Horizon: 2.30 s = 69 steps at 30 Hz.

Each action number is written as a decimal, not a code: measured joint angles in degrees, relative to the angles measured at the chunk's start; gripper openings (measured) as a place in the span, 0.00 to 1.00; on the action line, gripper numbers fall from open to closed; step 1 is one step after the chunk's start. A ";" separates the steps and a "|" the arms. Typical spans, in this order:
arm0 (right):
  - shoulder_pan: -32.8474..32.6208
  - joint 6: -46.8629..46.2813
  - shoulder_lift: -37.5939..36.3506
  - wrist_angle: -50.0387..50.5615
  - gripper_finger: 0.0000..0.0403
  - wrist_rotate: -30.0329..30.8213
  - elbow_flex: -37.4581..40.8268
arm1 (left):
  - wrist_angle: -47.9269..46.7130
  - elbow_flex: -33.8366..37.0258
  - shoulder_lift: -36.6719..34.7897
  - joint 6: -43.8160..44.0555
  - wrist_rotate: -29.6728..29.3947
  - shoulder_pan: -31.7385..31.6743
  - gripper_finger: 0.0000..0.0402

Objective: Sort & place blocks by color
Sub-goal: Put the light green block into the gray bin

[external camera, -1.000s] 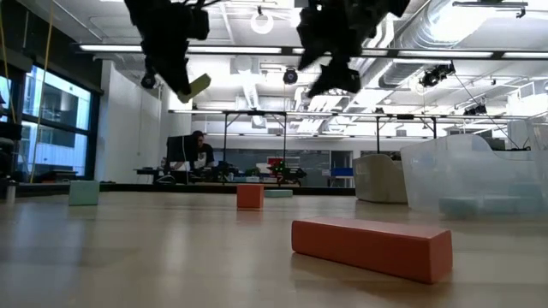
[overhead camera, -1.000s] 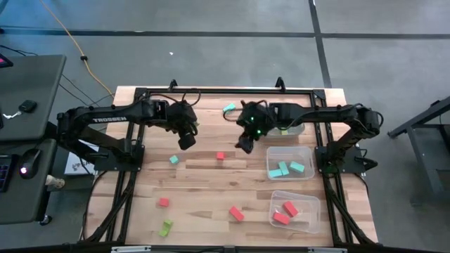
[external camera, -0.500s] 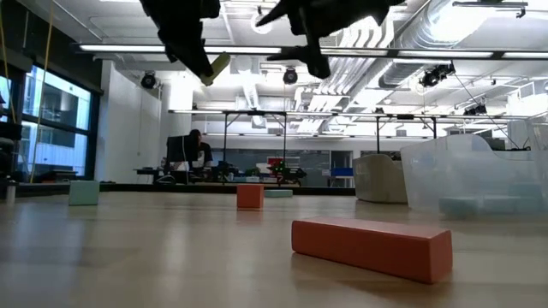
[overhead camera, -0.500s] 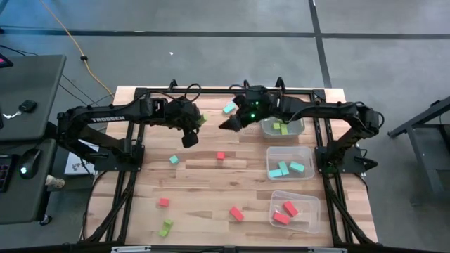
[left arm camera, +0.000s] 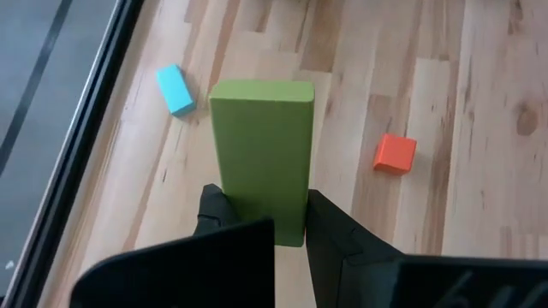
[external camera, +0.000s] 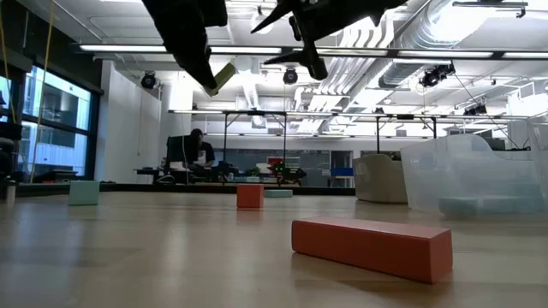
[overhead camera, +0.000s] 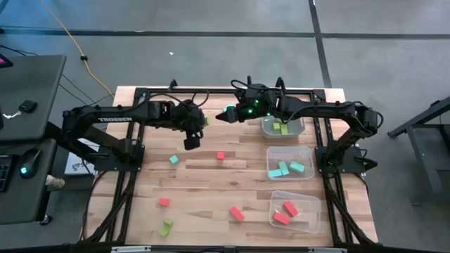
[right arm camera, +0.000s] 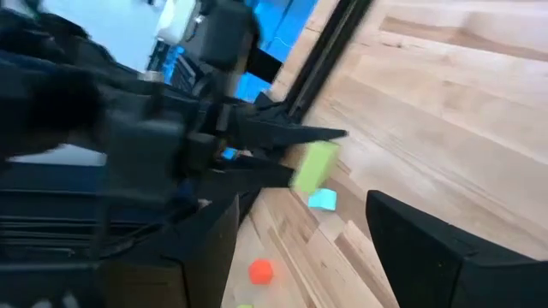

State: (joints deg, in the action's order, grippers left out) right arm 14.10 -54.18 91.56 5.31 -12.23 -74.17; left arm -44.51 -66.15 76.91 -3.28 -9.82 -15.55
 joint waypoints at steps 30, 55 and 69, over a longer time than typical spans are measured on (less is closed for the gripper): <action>-1.76 -5.60 10.42 0.11 0.61 -1.88 0.00 | 1.61 0.02 9.44 -6.91 0.72 2.97 0.00; -1.35 -5.07 12.82 -0.09 0.44 -2.94 0.00 | 5.32 0.04 10.57 -11.74 0.64 3.78 0.00; -1.35 -3.00 12.65 -0.09 0.11 -2.73 0.00 | 6.52 0.10 10.57 -14.21 -0.32 3.56 0.00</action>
State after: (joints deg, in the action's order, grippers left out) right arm 12.75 -57.17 104.21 5.23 -14.96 -74.17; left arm -38.00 -66.05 87.48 -17.49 -10.13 -11.99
